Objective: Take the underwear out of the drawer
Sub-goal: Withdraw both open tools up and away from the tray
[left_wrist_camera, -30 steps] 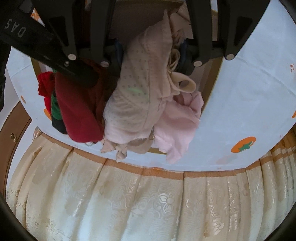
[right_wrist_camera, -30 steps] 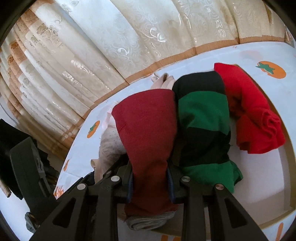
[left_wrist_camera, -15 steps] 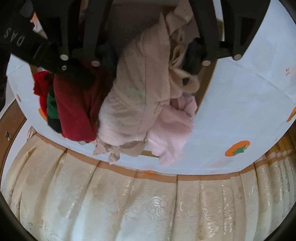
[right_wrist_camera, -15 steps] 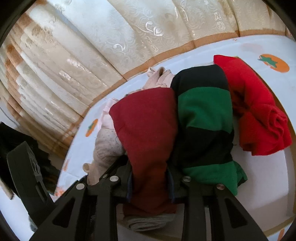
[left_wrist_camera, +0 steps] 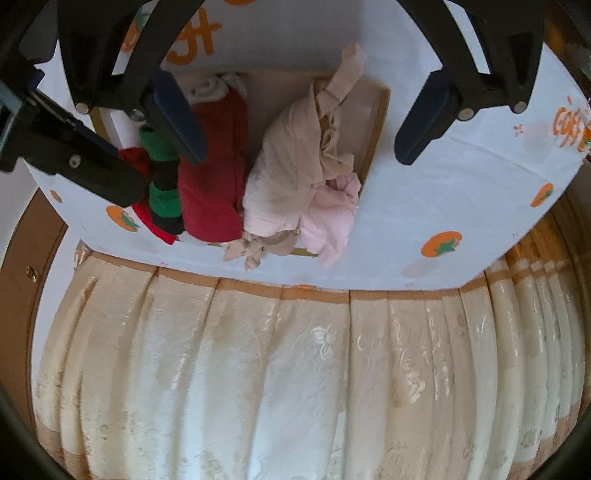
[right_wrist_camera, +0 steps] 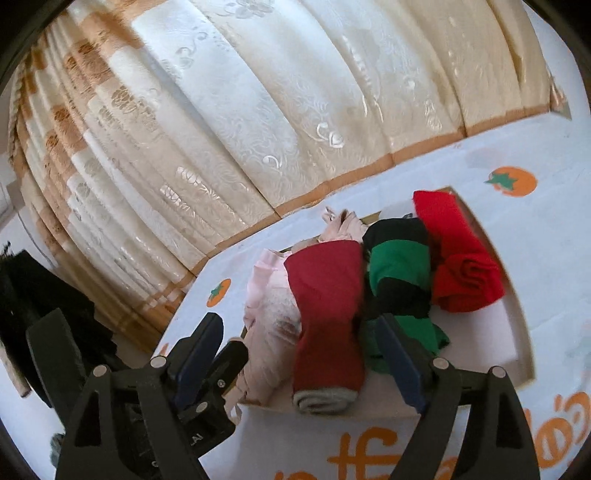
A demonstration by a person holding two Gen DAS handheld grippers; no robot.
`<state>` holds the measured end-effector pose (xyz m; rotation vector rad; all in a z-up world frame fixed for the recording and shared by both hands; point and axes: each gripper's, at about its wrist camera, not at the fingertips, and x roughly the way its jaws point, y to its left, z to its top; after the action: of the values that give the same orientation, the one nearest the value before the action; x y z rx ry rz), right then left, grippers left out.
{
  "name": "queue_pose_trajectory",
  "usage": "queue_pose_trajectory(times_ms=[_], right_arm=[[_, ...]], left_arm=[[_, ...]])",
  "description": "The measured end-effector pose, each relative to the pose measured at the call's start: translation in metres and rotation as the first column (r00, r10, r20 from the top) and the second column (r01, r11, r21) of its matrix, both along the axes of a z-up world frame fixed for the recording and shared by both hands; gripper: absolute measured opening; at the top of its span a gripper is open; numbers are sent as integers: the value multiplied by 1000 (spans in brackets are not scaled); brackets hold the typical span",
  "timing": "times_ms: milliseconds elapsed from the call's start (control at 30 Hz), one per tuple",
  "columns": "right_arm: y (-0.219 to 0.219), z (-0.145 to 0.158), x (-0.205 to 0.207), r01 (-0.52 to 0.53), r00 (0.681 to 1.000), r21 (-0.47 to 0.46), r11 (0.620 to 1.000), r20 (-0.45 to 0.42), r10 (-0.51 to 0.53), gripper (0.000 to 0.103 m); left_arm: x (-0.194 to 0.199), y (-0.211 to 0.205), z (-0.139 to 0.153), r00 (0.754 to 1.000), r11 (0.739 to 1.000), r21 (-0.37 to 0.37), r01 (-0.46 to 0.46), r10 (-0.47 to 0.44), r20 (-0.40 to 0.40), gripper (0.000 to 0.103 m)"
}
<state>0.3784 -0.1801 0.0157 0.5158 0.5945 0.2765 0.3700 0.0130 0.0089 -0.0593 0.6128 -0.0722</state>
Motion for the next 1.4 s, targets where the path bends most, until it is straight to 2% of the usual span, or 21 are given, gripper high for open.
queue_pose_trajectory(times_ms=[267,733,1133,1400], right_arm=[[-7,4,-42,-2,1000,-13,1000,23,2,86],[-14,16,-114,-42,998,-42,998,44,44,86],[-20,13,-171,-62,997,-57,996,52,65,86],[-31,3,-200,-55,998,-68,996,40,58,86]], left_arm=[[-38,3,4,1000,1000,-14,18,-18,16,103],[-102,-8,-4,997,995,57,77,-77,12,103],[-147,-14,-13,987,984,77,159,-159,-2,103],[-172,-23,-29,978,974,90,208,-206,-32,103]])
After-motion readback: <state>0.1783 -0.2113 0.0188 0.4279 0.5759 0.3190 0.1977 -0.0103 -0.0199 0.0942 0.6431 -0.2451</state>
